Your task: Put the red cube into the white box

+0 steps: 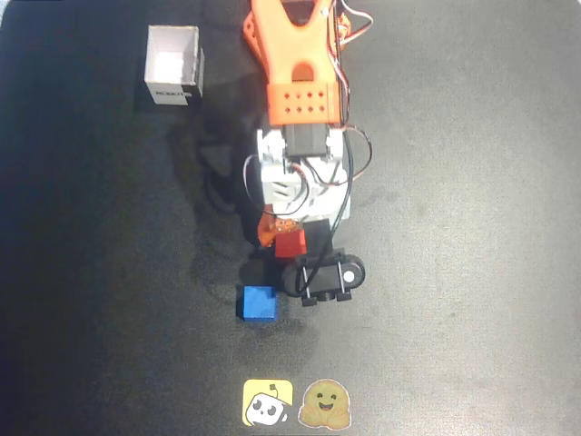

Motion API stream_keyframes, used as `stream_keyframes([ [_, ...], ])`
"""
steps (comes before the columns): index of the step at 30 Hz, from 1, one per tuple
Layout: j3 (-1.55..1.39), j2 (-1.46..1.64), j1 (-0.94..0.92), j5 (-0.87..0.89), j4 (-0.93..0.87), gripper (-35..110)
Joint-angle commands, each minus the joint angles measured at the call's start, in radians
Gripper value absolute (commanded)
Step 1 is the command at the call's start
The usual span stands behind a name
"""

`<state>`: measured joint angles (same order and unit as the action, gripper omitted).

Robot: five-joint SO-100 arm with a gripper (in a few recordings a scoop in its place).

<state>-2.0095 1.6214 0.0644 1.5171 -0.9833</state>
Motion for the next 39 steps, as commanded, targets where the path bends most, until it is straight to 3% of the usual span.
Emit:
stream_keyframes([
  [1,0.055,-0.018,0.000,-0.003,0.015,25],
  [24,0.048,-0.064,-0.034,-0.023,0.023,5],
  [28,0.058,-0.051,-0.034,-0.021,-0.005,3],
  [33,0.170,-0.046,-0.034,-0.020,-0.161,1],
  [39,0.160,-0.018,-0.041,-0.020,-0.173,1],
])
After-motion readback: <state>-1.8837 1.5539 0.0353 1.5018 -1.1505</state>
